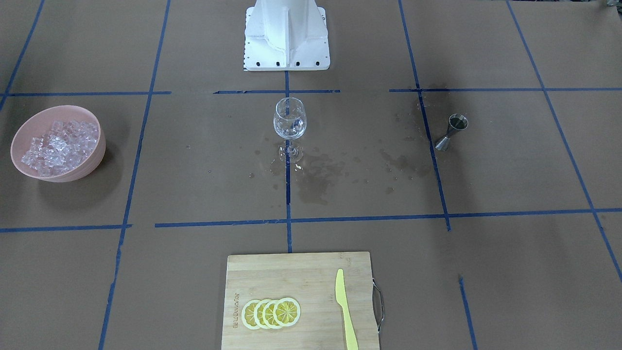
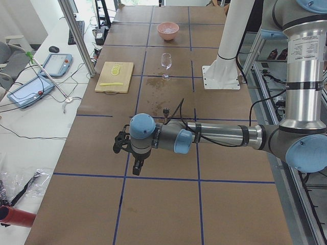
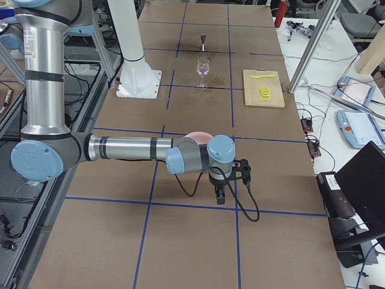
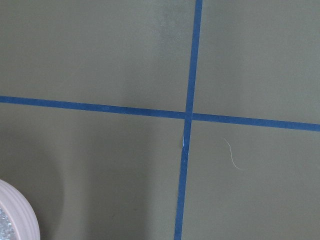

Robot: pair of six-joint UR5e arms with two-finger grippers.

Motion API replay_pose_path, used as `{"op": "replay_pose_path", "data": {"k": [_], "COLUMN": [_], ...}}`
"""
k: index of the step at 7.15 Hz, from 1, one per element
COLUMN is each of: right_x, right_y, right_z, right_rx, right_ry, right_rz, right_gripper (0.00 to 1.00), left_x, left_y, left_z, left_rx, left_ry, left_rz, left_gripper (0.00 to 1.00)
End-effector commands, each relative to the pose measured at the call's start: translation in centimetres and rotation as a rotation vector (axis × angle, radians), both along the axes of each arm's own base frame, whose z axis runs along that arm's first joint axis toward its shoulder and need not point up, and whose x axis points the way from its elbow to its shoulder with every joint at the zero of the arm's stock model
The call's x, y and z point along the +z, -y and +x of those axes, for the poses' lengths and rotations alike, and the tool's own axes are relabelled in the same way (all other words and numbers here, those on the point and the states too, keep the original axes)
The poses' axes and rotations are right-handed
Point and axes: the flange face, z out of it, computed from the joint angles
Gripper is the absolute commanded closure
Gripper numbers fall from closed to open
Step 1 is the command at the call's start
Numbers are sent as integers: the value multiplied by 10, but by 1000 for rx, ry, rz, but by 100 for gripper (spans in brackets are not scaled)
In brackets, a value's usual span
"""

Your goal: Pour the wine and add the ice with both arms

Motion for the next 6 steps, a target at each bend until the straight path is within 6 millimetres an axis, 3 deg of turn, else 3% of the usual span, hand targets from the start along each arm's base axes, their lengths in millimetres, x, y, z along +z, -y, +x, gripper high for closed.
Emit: {"op": "replay_pose_path", "data": {"k": [1,3,4,5,6], "right_x": [-2,-13,-11,-14,-14], "right_y": [1,12,13,10,11], "right_z": [0,-6,-8,-8,-9], "right_rx": [2,-5,-8,-3,-3], "right_ry": [1,-8,-3,7,5], "right_rz": [0,16,13,13,14], "right_gripper": [0,0,0,0,0], "left_x": [-85,-146,-170,-203,-218], "left_y": [2,-12,-17,-31,-51], "left_z": [-1,6,32,71,101], "left_rx": [-102,-114,-121,-160,-179], "left_ry": [-15,0,-31,-54,-47], "left_rz": [62,168,151,106,79], "left_gripper": [0,0,0,0,0]}}
